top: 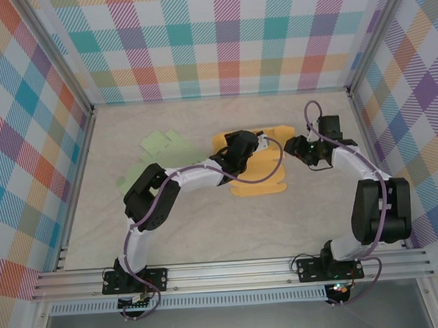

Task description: Fold the paper box

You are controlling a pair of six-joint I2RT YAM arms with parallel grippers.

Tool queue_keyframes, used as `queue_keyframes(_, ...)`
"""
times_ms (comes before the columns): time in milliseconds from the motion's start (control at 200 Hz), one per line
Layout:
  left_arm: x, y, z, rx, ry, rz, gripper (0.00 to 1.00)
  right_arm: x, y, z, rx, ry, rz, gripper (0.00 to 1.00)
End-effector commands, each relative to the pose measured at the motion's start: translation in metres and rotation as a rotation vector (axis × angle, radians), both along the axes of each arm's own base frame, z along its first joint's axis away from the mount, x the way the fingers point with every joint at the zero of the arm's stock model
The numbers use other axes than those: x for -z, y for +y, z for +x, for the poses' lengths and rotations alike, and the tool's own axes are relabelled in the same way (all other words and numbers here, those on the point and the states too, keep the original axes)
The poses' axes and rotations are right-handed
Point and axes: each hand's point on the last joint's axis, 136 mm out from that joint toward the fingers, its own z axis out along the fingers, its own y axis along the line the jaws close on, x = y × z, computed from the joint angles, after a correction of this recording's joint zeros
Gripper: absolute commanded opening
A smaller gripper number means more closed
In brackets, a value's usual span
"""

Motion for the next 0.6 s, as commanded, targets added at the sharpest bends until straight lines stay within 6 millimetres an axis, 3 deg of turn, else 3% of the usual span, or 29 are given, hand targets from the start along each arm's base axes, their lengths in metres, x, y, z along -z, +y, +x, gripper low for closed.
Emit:
queue_keyframes(0,-0.027,0.000,-0.005,-0.009,-0.044,-0.054,0.00,0.021,-0.002,0.012,0.020,-0.012,0.007,0.49)
queue_keyframes(330,-0.026,0.003,-0.002,-0.016,-0.037,-0.068,0.00,0.058,0.004,0.040,0.042,-0.006,0.059,0.50)
queue_keyframes(595,-0.025,0.001,0.000,-0.014,-0.026,-0.076,0.00,0.060,0.013,0.056,0.022,-0.052,0.112,0.49)
